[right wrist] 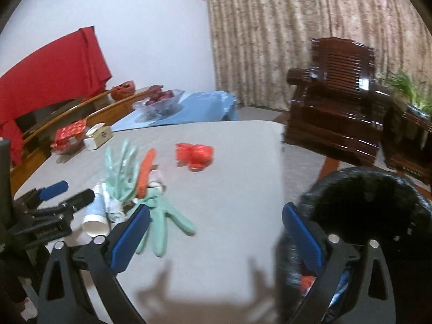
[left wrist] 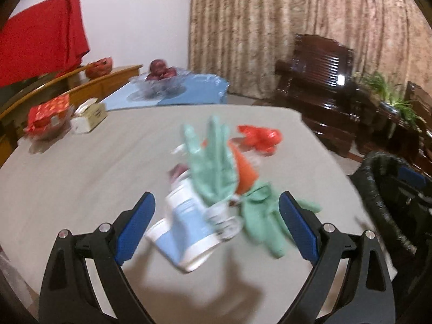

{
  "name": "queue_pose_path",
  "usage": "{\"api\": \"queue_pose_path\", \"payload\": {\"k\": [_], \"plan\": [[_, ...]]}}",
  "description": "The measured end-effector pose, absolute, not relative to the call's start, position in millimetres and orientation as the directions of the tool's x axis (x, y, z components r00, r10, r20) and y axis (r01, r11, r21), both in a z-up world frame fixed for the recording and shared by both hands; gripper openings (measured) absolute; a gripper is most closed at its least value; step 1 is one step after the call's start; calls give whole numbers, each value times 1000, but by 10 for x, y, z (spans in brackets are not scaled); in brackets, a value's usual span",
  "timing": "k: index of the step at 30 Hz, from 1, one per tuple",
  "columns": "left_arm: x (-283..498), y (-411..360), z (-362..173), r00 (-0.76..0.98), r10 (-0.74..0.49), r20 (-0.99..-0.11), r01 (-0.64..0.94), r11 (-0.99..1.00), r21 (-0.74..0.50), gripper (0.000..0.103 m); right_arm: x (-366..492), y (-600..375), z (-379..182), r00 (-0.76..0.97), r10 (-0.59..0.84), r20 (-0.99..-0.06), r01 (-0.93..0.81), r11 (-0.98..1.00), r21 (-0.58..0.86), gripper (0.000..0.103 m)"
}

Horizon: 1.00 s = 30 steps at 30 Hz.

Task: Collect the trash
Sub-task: 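Move both open tools back to the trash pile on the table, then grasp the white paper cup with the left tool while the right tool grasps a green glove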

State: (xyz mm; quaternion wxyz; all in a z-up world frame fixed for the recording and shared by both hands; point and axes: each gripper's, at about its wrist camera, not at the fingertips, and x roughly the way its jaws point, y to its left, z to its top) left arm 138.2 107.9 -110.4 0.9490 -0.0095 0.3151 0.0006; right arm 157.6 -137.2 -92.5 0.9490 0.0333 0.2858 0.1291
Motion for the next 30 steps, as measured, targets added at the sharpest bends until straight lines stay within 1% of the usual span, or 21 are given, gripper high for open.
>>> {"api": "queue_pose_path", "payload": {"k": [5, 7, 14, 19, 21, 23, 27, 28, 30], "plan": [[1381, 1282, -1293, 785, 17, -620, -41, 999, -24, 90, 1751, -1100, -1071, 774, 298, -558, -270, 954, 134, 88], [1399, 1330, -1357, 779, 17, -627, -43, 999, -26, 87, 1836, -987, -1156, 757, 309, -576, -286, 949, 134, 85], [1444, 1415, -1530, 756, 20, -654, -58, 998, -36, 86, 2099, -709, -1439, 709, 318, -630, -321, 940, 113, 81], [1485, 1402, -1650, 741, 13, -672, -53, 998, -39, 85, 2148, -718, -1526, 699, 298, -650, -310, 946, 100, 80], [1525, 1411, -1713, 731, 8, -682, -54, 997, -46, 82, 2150, -755, -1522, 702, 288, -651, -301, 949, 96, 80], [1548, 1409, -1769, 723, 8, -691, -54, 998, -45, 73, 2164, -773, -1525, 703, 282, -653, -293, 951, 94, 80], [1537, 1436, -1801, 726, 1, -688, -54, 997, -56, 69, 2172, -736, -1542, 693, 298, -656, -317, 944, 93, 80], [1521, 1439, -1792, 729, -1, -685, -52, 997, -58, 64, 2178, -707, -1551, 688, 303, -659, -325, 941, 94, 80], [1494, 1483, -1781, 735, -10, -678, -49, 996, -68, 58, 2190, -635, -1567, 678, 317, -663, -342, 935, 97, 80]]}}
